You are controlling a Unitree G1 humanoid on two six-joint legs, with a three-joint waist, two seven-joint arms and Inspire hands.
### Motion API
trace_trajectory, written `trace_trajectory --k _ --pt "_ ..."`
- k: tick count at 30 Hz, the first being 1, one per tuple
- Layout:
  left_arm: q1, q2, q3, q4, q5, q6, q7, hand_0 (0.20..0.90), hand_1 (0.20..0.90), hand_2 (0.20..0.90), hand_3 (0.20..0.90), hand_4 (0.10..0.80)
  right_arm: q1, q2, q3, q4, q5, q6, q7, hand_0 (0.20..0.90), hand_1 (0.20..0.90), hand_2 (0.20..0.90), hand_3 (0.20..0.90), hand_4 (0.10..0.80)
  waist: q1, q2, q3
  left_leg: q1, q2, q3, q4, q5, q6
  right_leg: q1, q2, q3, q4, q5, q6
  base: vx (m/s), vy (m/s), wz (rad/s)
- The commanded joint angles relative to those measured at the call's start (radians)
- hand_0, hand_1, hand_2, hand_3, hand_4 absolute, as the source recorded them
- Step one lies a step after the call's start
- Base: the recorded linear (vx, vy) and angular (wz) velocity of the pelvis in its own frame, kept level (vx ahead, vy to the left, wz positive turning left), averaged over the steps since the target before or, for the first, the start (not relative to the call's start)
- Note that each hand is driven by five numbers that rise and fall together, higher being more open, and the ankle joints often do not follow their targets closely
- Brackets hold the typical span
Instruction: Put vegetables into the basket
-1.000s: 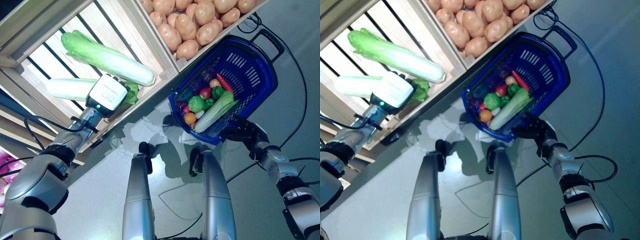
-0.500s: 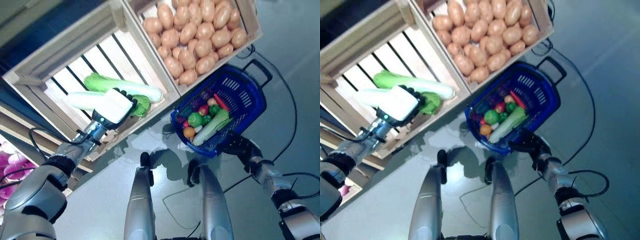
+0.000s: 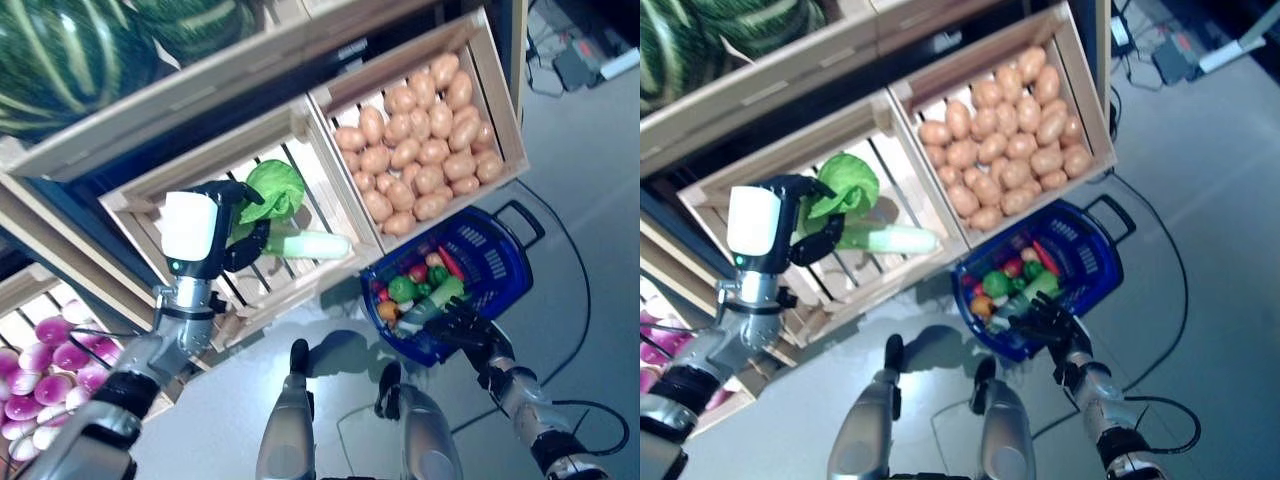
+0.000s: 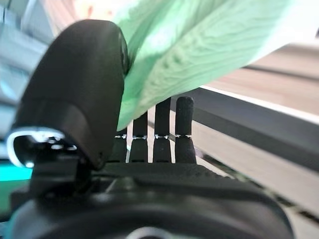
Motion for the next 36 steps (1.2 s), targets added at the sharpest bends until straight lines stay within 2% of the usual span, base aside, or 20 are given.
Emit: trace_trajectory --k 1,5,9,11,12,15,23,25,27,30,36 --pt "0.037 -0.077 0.118 -0.127 -0.362 -0.129 -0.252 0.300 0.300 0.300 0.300 0.400 0.063 0.003 -0.040 -0.091 -0.026 -0.077 -0.020 0.900 0.900 0.900 0.900 0.800 0.010 -0.028 -0.179 0.051 -0.049 0.027 -0.030 -0.051 0.021 0.150 -0.023 -0.035 -0.292 0.198 0.022 0.152 -0.020 0.06" --pt "0.096 -0.176 0.151 -0.177 -0.636 -0.108 -0.508 0.300 0.300 0.300 0.300 0.400 0.105 0.032 -0.046 -0.179 -0.041 -0.063 0.032 0.900 0.900 0.900 0.900 0.800 0.008 -0.034 -0.227 0.102 -0.042 0.036 -0.075 -0.046 0.029 0.189 -0.024 -0.041 -0.317 0.210 0.028 0.123 -0.017 0.04" --pt "0.117 -0.226 0.159 -0.201 -0.792 -0.033 -0.608 0.300 0.300 0.300 0.300 0.400 0.140 0.053 -0.054 -0.298 -0.011 -0.017 0.113 0.900 0.900 0.900 0.900 0.800 0.000 -0.043 -0.267 0.152 -0.037 0.049 -0.133 -0.034 0.031 0.230 -0.024 -0.051 -0.360 0.229 0.039 0.094 -0.033 0.08" --pt "0.126 -0.246 0.172 -0.207 -0.946 0.012 -0.707 0.300 0.300 0.300 0.300 0.400 0.151 0.057 -0.060 -0.351 0.006 0.003 0.157 0.900 0.900 0.900 0.900 0.800 -0.004 -0.046 -0.278 0.166 -0.039 0.052 -0.141 -0.036 0.034 0.240 -0.025 -0.049 -0.378 0.239 0.043 0.047 -0.029 -0.01" --pt "0.130 -0.257 0.176 -0.209 -0.956 0.015 -0.716 0.300 0.300 0.300 0.300 0.400 0.153 0.060 -0.062 -0.366 0.008 0.009 0.168 0.900 0.900 0.900 0.900 0.800 -0.006 -0.047 -0.281 0.169 -0.040 0.052 -0.143 -0.037 0.035 0.241 -0.025 -0.048 -0.380 0.241 0.044 0.021 -0.015 -0.05" --pt "0.139 -0.286 0.175 -0.229 -1.074 0.082 -0.775 0.300 0.300 0.300 0.300 0.400 0.154 0.046 -0.058 -0.463 0.068 0.087 0.241 0.900 0.900 0.900 0.900 0.800 -0.016 -0.051 -0.296 0.190 -0.039 0.066 -0.150 -0.044 0.040 0.250 -0.026 -0.042 -0.388 0.247 0.049 0.027 -0.013 -0.08" --pt "0.117 -0.278 0.132 -0.220 -1.156 0.190 -0.819 0.300 0.300 0.300 0.300 0.400 0.112 -0.054 -0.005 -0.587 0.137 0.309 0.460 0.900 0.900 0.900 0.900 0.800 -0.021 -0.058 -0.318 0.219 -0.041 0.077 -0.157 -0.058 0.049 0.259 -0.026 -0.016 -0.399 0.255 0.056 0.014 -0.008 -0.04" --pt "0.099 -0.269 0.109 -0.210 -1.190 0.218 -0.840 0.300 0.300 0.300 0.300 0.400 0.071 -0.115 0.040 -0.606 0.149 0.401 0.542 0.900 0.900 0.900 0.900 0.800 -0.014 -0.063 -0.327 0.225 -0.039 0.080 -0.157 -0.062 0.048 0.267 -0.028 -0.012 -0.414 0.263 0.059 0.000 0.000 0.00" --pt "0.081 -0.267 0.084 -0.189 -1.204 0.236 -0.854 0.300 0.300 0.300 0.300 0.400 0.018 -0.143 0.083 -0.592 0.189 0.450 0.589 0.900 0.900 0.900 0.900 0.800 -0.006 -0.067 -0.335 0.232 -0.038 0.080 -0.157 -0.064 0.045 0.275 -0.029 -0.015 -0.422 0.267 0.060 0.031 -0.022 -0.02" --pt "0.066 -0.269 0.056 -0.175 -1.209 0.259 -0.871 0.300 0.300 0.300 0.300 0.400 -0.046 -0.149 0.129 -0.591 0.240 0.507 0.601 0.900 0.900 0.900 0.900 0.800 0.001 -0.069 -0.349 0.236 -0.038 0.076 -0.157 -0.066 0.044 0.282 -0.029 -0.016 -0.428 0.269 0.061 0.034 -0.011 -0.04" --pt "0.052 -0.262 0.011 -0.177 -1.229 0.281 -0.904 0.300 0.300 0.300 0.300 0.400 -0.111 -0.153 0.207 -0.595 0.227 0.613 0.667 0.900 0.900 0.900 0.900 0.800 0.009 -0.069 -0.372 0.239 -0.038 0.074 -0.157 -0.070 0.040 0.290 -0.030 -0.015 -0.441 0.275 0.063 0.010 0.000 -0.04"
